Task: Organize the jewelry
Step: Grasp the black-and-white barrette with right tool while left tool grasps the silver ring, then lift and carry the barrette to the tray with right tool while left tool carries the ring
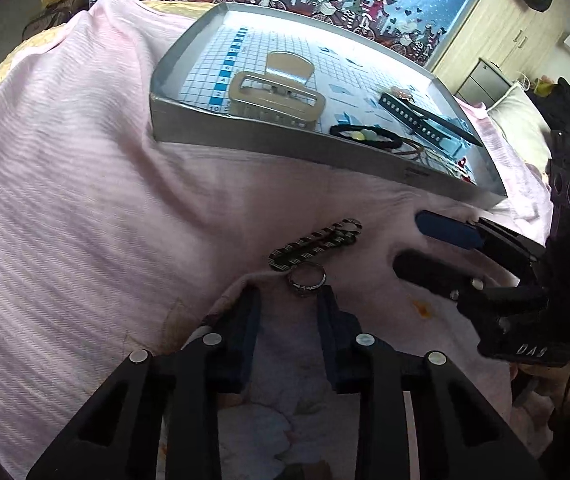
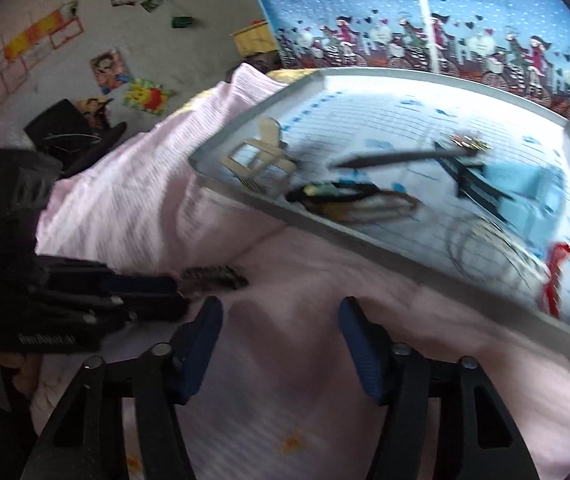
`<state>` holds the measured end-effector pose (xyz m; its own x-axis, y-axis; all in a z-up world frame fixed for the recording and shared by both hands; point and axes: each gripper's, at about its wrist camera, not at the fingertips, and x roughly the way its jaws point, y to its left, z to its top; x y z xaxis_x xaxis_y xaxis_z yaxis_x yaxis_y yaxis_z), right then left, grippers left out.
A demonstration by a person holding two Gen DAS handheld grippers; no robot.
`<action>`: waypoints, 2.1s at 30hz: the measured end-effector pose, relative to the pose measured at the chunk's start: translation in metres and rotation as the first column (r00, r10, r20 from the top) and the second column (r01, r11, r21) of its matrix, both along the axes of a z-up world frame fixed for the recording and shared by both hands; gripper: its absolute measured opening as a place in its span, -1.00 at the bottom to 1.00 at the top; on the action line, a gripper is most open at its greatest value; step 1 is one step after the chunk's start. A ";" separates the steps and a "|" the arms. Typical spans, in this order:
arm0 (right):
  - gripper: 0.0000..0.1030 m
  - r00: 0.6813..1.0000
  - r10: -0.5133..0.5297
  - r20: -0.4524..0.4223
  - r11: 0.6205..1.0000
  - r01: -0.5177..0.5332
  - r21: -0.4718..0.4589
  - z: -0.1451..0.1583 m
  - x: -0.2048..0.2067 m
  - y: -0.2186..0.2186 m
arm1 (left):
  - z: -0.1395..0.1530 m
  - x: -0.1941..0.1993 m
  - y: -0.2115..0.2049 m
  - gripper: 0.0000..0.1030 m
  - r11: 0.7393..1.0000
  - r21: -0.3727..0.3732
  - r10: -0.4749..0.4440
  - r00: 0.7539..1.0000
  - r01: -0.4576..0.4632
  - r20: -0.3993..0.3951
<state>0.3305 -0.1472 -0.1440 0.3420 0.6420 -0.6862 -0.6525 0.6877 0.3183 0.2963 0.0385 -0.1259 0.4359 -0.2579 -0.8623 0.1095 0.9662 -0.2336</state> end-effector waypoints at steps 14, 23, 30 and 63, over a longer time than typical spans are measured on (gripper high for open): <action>-0.51 0.987 0.152 -0.045 0.987 -0.149 0.050 -0.003 0.016 0.039 | 0.001 -0.002 0.012 -0.73 0.998 -0.002 0.055 0.998 -0.055 -0.007; -0.84 0.990 0.128 -0.052 0.992 -0.127 0.019 -0.006 0.007 0.038 | 0.000 -0.001 0.010 -0.73 0.999 -0.002 0.048 0.999 -0.048 -0.012; -0.88 0.998 0.022 -0.054 1.000 -0.022 0.000 -0.002 -0.002 0.019 | 0.001 0.001 0.002 -0.73 1.000 0.017 0.003 1.000 -0.003 0.002; -0.54 0.999 -0.004 -0.034 0.999 0.003 -0.046 -0.006 0.020 0.026 | -0.006 0.027 0.004 -0.67 0.998 -0.003 0.066 0.998 -0.066 0.005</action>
